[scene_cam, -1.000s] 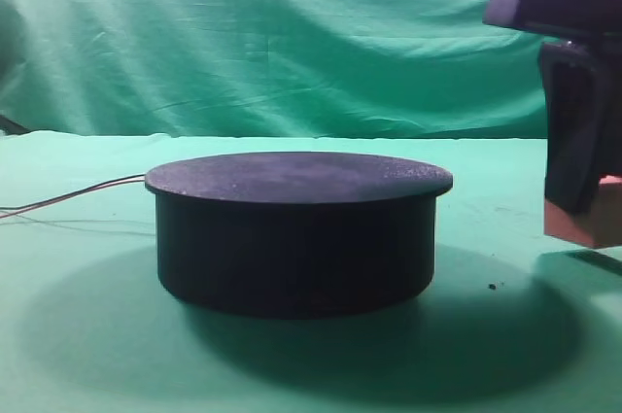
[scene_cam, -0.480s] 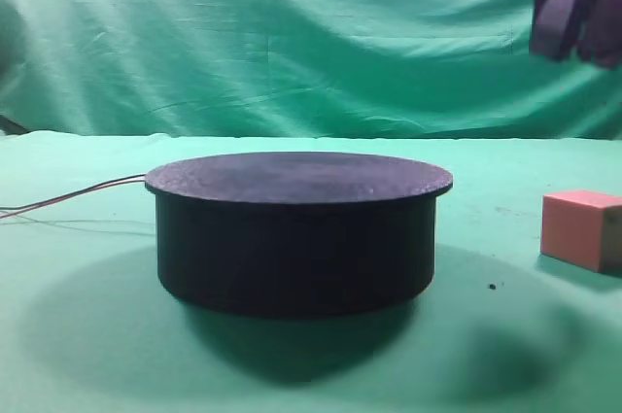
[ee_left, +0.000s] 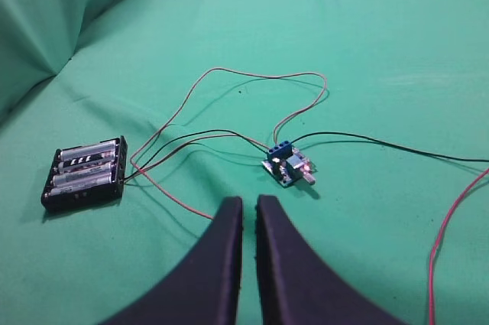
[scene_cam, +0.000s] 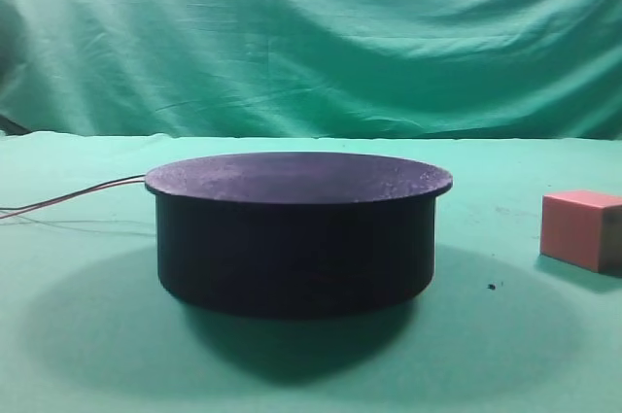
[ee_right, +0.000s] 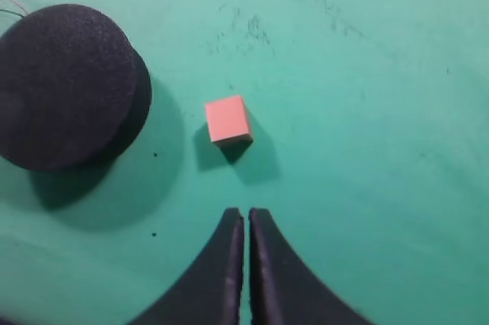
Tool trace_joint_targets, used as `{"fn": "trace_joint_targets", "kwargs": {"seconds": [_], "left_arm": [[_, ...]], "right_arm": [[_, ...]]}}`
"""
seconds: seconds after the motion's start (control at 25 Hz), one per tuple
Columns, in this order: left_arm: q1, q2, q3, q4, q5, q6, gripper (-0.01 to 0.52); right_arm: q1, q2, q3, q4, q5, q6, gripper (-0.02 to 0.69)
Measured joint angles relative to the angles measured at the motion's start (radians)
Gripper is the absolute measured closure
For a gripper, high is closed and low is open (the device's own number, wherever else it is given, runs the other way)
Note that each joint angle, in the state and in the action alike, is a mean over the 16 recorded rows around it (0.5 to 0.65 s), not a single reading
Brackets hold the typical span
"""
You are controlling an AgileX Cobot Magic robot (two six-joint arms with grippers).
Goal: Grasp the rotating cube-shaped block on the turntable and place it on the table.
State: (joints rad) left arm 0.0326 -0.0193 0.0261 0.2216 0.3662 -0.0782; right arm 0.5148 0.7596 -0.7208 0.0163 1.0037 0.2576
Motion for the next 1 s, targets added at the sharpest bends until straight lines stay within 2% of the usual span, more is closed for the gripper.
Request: {"fn": "trace_joint_targets", "kwargs": {"seconds": [0.2,0.52,0.76,1.0], "left_arm": [[0.0,0.0,0.0,0.0,0.0,0.0,0.514],[0.0,0.0,0.0,0.0,0.0,0.0,0.514],[0.0,0.0,0.0,0.0,0.0,0.0,0.514],[0.0,0.0,0.0,0.0,0.0,0.0,0.514]], "right_arm": [[0.0,-0.056,0.023,-0.001,-0.038,-0.019,0.665],[-0.022,-0.097,0.056,-0.026,-0.142,-0.139,0.665],[-0.118,-0.203,0.186,-0.04,-0.314,-0.249,0.665],[-0.255,-0.405,0.408,-0.034,-0.519,-0.3,0.665]]}}
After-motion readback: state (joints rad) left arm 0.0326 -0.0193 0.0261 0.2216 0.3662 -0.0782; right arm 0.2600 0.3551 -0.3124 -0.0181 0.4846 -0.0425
